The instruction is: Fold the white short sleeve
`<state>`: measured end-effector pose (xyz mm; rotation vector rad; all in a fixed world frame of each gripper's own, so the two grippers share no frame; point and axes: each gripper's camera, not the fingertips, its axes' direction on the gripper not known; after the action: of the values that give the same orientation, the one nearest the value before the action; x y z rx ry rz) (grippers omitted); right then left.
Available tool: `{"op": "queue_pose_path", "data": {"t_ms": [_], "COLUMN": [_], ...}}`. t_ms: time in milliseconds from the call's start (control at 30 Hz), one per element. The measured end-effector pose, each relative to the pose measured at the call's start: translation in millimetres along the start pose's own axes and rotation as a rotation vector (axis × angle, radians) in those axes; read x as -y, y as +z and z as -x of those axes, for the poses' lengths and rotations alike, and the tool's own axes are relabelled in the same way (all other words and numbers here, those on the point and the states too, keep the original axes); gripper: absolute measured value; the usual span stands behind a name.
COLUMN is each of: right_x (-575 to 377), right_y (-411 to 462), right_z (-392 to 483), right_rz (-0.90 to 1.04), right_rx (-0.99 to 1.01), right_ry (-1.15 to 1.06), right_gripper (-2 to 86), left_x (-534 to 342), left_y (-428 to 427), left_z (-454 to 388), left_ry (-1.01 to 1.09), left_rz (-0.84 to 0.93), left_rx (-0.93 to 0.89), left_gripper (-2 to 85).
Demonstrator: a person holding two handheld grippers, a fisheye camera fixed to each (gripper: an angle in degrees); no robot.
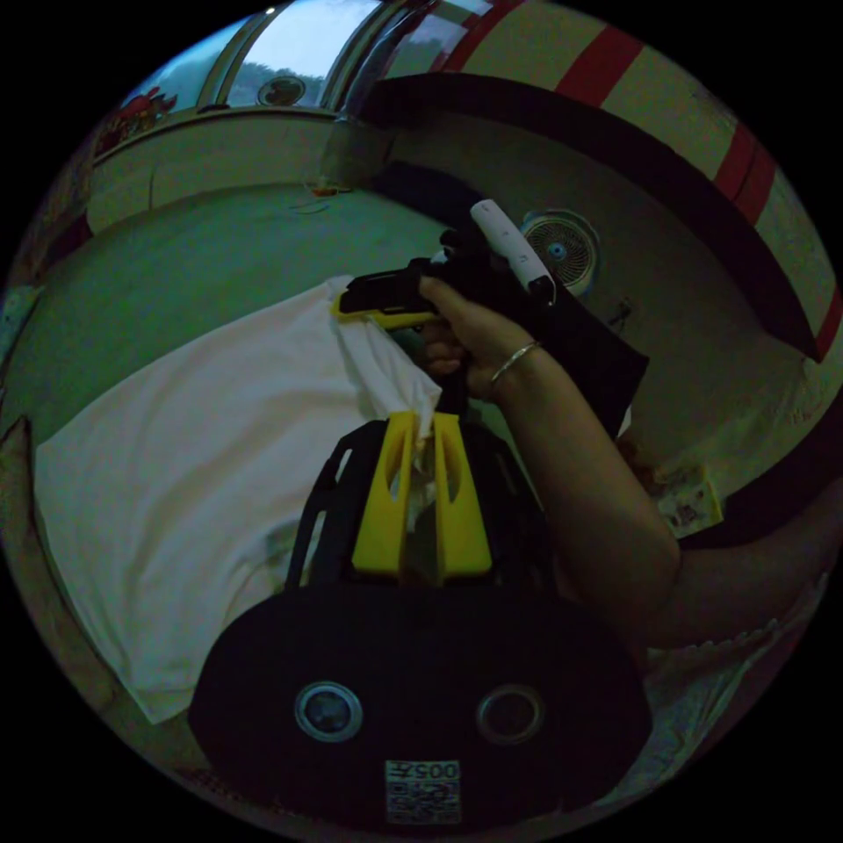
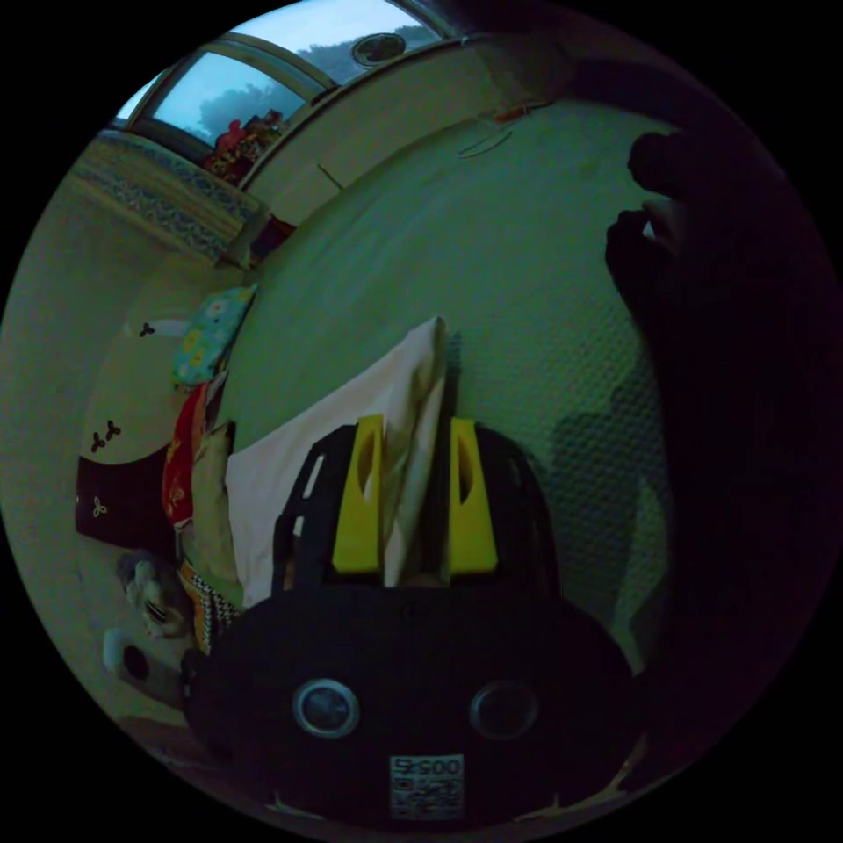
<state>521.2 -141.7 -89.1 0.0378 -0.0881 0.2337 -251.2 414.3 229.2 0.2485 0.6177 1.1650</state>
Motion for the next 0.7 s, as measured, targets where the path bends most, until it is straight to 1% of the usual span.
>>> {"op": "queue_pose_path", "data": {"t_ms": [67,267,500,700], "right_x": [1,0,-4,-12], "right_y": [6,9,10,8], "right_z": [9,41,88,135], "right_rz": [0.016,-0.014,-0.051,-0.041], "right_rx": [0.047,0.054,0.067,-0.023], "right_ry": [-0.006,-0.021,-0.048,-0.094], "right_gripper": [3.8,-0.5,-0.9,-1.0], "left_x": [-4,-19,-39,-49], "left_y": [-5,-24,-52,-79], "left_z": [4,17,30,29], "left_ry": [0.000,0.010,0.008,0.011], "left_rz": [0.000,0.007,-0.016,0.007], "left_rx": [-0.004,0.008,-0.027,-0.012], "left_gripper": [5.3,5.3,5.2,5.2]}}
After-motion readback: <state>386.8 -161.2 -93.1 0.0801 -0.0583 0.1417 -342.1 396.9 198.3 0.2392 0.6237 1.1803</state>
